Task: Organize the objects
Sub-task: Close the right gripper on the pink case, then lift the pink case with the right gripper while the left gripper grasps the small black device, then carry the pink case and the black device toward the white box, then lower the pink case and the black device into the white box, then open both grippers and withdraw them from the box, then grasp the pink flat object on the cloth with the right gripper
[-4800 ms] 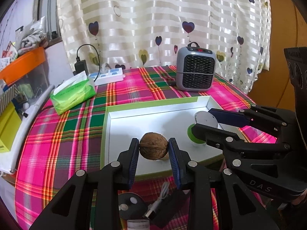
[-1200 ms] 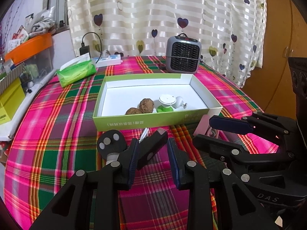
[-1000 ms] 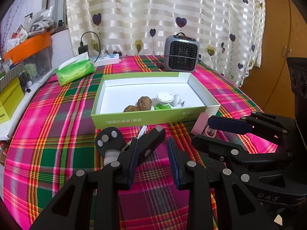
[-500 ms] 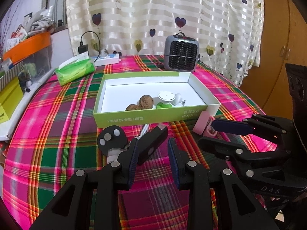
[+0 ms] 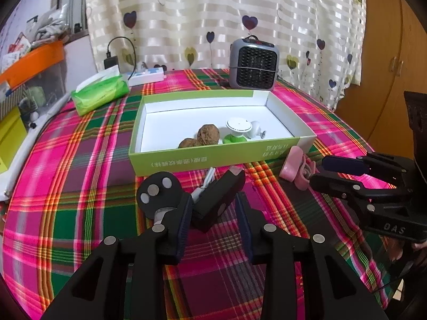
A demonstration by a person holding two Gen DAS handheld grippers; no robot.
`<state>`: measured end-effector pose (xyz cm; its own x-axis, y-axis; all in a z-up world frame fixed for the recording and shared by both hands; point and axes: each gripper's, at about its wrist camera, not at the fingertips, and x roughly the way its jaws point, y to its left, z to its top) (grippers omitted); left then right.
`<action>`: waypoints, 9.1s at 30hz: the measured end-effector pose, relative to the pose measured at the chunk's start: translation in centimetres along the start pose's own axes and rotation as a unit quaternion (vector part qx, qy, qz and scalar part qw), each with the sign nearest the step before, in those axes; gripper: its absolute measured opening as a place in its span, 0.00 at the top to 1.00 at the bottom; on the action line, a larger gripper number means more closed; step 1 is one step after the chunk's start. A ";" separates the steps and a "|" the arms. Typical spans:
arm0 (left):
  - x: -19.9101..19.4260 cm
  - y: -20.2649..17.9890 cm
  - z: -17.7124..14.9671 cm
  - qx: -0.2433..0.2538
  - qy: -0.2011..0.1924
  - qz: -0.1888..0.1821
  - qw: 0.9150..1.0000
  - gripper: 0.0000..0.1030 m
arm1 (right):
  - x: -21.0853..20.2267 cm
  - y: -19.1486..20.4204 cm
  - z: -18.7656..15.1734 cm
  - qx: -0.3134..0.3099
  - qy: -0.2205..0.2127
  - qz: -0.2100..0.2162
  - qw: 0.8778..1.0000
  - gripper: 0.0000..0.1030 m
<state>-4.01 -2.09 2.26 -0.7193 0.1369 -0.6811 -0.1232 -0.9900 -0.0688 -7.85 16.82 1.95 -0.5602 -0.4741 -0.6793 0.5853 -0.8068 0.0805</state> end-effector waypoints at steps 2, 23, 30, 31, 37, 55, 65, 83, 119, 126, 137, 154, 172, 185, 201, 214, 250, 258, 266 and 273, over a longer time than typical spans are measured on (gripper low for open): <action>0.1 0.0 0.1 0.005 0.001 0.000 1.000 0.69 | 0.2 -0.5 -0.1 0.007 0.005 -0.009 1.000 0.57; 1.2 -0.6 0.7 0.036 0.014 -0.023 0.999 0.68 | 2.1 -3.0 -0.2 0.044 0.054 -0.050 0.996 0.55; 0.7 -1.3 0.6 0.040 0.015 -0.050 0.998 0.68 | 1.8 -3.9 -0.2 0.056 0.051 -0.062 0.995 0.55; 0.7 -1.4 0.6 0.040 0.015 -0.052 0.998 0.68 | 1.8 -3.9 -0.2 0.054 0.051 -0.061 0.995 0.55; 1.5 -1.1 0.5 0.033 0.031 -0.043 0.998 0.68 | 2.9 -3.7 0.3 0.045 0.064 -0.061 0.995 0.55; 3.7 -2.1 0.7 0.031 0.065 -0.039 0.997 0.71 | 3.1 -3.7 0.4 0.041 0.065 -0.059 0.995 0.67; 3.9 -2.2 0.8 0.021 0.063 -0.039 0.997 0.80 | 2.9 -3.8 0.5 0.044 0.059 -0.052 0.996 0.76; 1.1 -3.2 1.2 0.011 0.026 -0.044 0.999 0.80 | 0.5 -2.2 0.6 0.026 0.018 -0.027 0.999 0.76; 1.2 -1.4 4.0 -0.005 -0.001 -0.028 1.000 0.80 | 1.1 0.0 3.5 -0.017 -0.012 -0.002 1.000 0.76; 1.7 -1.2 4.2 -0.007 0.001 -0.026 1.000 0.80 | 1.5 -0.2 4.0 -0.018 -0.011 -0.002 1.000 0.76; 3.0 -0.8 5.9 -0.005 0.003 -0.014 1.000 0.80 | 2.9 -1.2 5.5 -0.021 -0.009 -0.007 1.000 0.76; 4.7 -0.1 7.9 -0.002 0.000 0.004 1.000 0.80 | 4.6 -2.7 6.8 -0.021 0.000 -0.020 1.000 0.76; 7.6 3.4 9.2 -0.024 0.003 0.040 0.999 0.80 | 7.1 -4.8 6.4 -0.002 0.027 -0.044 0.999 0.76; 9.6 3.5 9.0 -0.020 0.032 0.042 0.998 0.80 | 8.0 -4.7 6.5 -0.010 0.041 -0.043 0.998 0.76; 9.9 3.0 8.6 -0.015 0.052 0.039 0.998 0.80 | 8.1 -4.7 6.5 -0.010 0.036 -0.031 0.999 0.76; 6.6 2.2 8.2 -0.024 0.010 0.024 0.999 0.80 | 5.4 -4.1 6.4 0.004 -0.016 -0.022 1.000 0.76; 1.8 -0.5 3.3 -0.016 -0.030 0.008 0.999 0.80 | 1.9 0.5 3.2 0.015 -0.028 -0.012 0.999 0.62; 1.7 -0.8 2.7 -0.009 -0.033 0.005 0.999 0.80 | 1.9 0.8 2.7 0.017 -0.019 -0.016 1.000 0.62; 1.7 -1.0 2.4 -0.002 -0.032 0.004 0.999 0.80 | 2.1 0.7 2.4 0.020 -0.011 -0.017 1.000 0.62; 1.7 -1.0 2.4 -0.003 -0.032 0.003 0.999 0.80 | 2.4 0.7 2.2 0.022 -0.006 -0.019 1.000 0.60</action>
<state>-6.78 -0.74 2.92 -0.7628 0.1320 -0.6330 -0.1140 -0.9911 -0.0693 -10.08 14.36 2.02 -0.5890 -0.4468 -0.6734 0.5376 -0.8388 0.0864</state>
